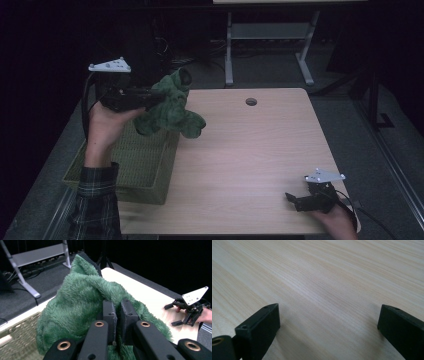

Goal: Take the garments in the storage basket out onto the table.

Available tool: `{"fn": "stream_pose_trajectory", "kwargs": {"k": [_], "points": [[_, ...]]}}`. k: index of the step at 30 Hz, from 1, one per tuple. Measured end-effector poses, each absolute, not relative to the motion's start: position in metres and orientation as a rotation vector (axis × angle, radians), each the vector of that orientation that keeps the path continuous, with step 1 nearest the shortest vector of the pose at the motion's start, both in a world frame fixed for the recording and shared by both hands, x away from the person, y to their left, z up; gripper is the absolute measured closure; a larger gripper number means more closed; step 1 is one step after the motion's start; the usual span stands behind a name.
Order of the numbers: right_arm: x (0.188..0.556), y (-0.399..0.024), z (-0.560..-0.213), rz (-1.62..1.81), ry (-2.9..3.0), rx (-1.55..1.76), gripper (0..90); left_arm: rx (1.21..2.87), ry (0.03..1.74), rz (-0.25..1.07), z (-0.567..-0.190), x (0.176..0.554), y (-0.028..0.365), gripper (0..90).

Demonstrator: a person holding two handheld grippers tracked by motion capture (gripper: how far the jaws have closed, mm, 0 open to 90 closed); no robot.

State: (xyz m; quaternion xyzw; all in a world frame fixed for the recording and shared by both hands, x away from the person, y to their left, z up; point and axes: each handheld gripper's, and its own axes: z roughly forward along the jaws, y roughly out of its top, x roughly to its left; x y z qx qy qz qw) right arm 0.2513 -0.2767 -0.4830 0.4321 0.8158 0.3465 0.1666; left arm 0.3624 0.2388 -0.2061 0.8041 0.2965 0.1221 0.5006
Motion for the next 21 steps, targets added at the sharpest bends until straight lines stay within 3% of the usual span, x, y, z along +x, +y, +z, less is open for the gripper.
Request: {"fn": "stream_pose_trajectory", "kwargs": {"k": [10, 21], "points": [[0.251, -0.277, -0.483, 0.988, 2.322, 1.232, 3.8, 1.954, 0.664, 0.268, -0.204, 0.369, 0.21, 84.3], [0.251, -0.277, -0.483, 0.988, 2.322, 1.233, 3.8, 1.981, 0.633, 0.22, -0.226, 0.374, 0.166, 84.3]]}}
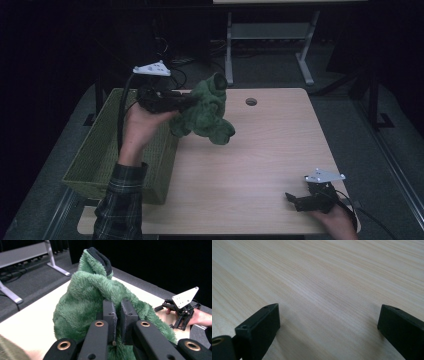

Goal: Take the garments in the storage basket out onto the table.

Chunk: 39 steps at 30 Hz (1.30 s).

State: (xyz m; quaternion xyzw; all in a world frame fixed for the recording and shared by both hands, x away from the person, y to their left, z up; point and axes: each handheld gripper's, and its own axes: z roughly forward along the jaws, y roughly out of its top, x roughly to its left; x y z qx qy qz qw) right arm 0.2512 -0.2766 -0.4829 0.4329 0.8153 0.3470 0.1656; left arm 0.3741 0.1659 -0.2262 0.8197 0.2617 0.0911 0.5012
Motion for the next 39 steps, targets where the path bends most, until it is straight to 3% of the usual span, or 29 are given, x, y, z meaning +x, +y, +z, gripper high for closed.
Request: {"fn": "stream_pose_trajectory", "kwargs": {"k": [17, 39], "points": [[0.251, -0.277, -0.483, 0.987, 2.322, 1.229, 3.8, 1.997, 0.618, 0.161, -0.27, 0.367, 0.114, 84.3], [0.251, -0.277, -0.483, 0.986, 2.322, 1.229, 3.8, 2.122, 0.614, -0.012, -0.359, 0.352, 0.062, 84.1]]}}
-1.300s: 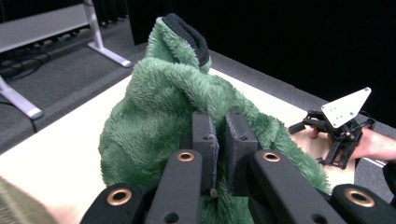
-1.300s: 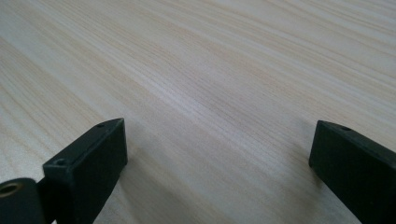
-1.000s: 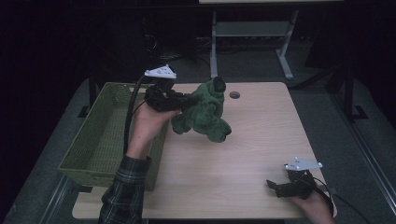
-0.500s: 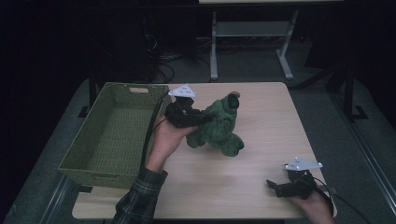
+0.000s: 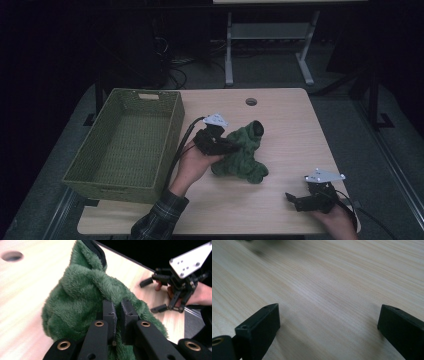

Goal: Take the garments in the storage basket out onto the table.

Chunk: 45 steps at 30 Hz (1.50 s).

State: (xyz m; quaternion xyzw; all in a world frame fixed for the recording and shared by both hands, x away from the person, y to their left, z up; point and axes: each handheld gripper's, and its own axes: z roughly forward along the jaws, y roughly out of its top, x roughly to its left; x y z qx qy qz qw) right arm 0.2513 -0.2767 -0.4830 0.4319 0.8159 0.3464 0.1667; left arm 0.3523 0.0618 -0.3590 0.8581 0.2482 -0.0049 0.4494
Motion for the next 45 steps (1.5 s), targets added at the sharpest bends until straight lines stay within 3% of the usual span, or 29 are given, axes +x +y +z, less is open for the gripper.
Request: {"fn": "stream_pose_trajectory", "kwargs": {"k": [11, 22, 25, 29, 32, 38, 41, 45], "points": [[0.251, -0.277, -0.483, 0.988, 2.322, 1.232, 3.8, 2.167, 0.596, -0.114, -0.396, 0.333, 0.049, 83.8], [0.251, -0.277, -0.483, 0.986, 2.323, 1.229, 3.7, 2.244, 0.571, -0.126, -0.43, 0.334, 0.036, 81.3], [0.251, -0.277, -0.483, 0.985, 2.324, 1.229, 3.6, 2.224, 0.574, -0.105, -0.434, 0.334, 0.037, 73.6], [0.251, -0.277, -0.483, 0.987, 2.323, 1.231, 3.6, 2.213, 0.559, -0.081, -0.426, 0.333, 0.045, 49.9], [0.251, -0.276, -0.483, 0.987, 2.322, 1.232, 3.6, 2.198, 0.553, -0.055, -0.42, 0.33, 0.054, 41.7], [0.25, -0.277, -0.483, 0.985, 2.325, 1.236, 4.4, 2.204, 0.546, 0.016, -0.42, 0.321, 0.077, 39.0], [0.248, -0.279, -0.478, 0.979, 2.344, 1.228, 13.9, 2.215, 0.56, 0.053, -0.424, 0.317, 0.088, 39.1], [0.244, -0.28, -0.473, 1.032, 2.334, 1.233, 17.1, 2.213, 0.586, 0.068, -0.43, 0.312, 0.103, 39.7]]}}
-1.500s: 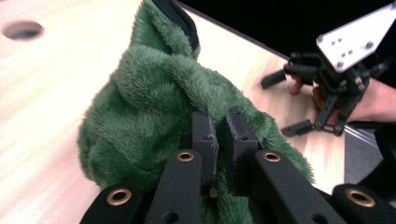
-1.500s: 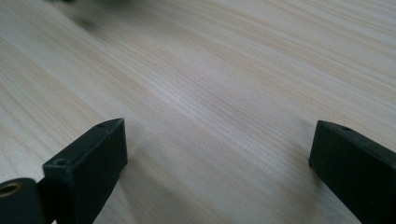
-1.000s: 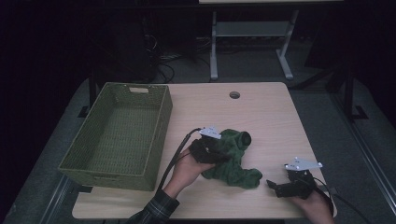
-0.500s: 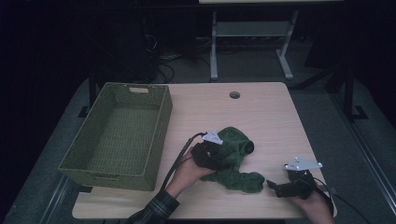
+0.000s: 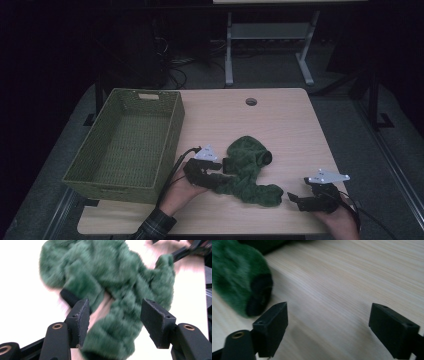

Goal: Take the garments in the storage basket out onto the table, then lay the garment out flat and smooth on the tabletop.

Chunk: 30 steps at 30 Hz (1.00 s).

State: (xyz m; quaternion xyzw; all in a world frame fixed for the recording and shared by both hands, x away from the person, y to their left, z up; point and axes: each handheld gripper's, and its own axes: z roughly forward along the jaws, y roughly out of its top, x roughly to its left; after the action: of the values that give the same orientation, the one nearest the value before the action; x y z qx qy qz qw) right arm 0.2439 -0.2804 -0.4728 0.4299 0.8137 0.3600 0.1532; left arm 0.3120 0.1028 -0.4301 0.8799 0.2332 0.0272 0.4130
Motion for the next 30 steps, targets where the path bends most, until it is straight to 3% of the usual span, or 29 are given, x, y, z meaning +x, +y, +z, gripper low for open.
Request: {"fn": "stream_pose_trajectory", "kwargs": {"k": [14, 18, 20, 24, 26, 30], "points": [[0.236, -0.254, -0.469, 1.219, 2.505, 1.087, 25.2, 2.252, 0.64, 0.112, -0.454, 0.309, 0.116, 36.0], [0.238, -0.243, -0.471, 1.206, 2.545, 1.084, 35.6, 2.264, 0.649, 0.059, -0.461, 0.312, 0.116, 42.7], [0.239, -0.241, -0.473, 1.191, 2.549, 1.063, 46.1, 2.26, 0.648, 0.043, -0.461, 0.312, 0.116, 48.7], [0.239, -0.241, -0.472, 1.186, 2.555, 1.055, 66.4, 2.267, 0.625, 0.007, -0.46, 0.311, 0.116, 69.9], [0.238, -0.241, -0.471, 1.187, 2.551, 1.042, 75.7, 2.276, 0.629, -0.01, -0.458, 0.309, 0.115, 76.1], [0.239, -0.243, -0.469, 1.153, 2.539, 1.049, 79.8, 2.275, 0.645, -0.044, -0.454, 0.304, 0.117, 77.9]]}}
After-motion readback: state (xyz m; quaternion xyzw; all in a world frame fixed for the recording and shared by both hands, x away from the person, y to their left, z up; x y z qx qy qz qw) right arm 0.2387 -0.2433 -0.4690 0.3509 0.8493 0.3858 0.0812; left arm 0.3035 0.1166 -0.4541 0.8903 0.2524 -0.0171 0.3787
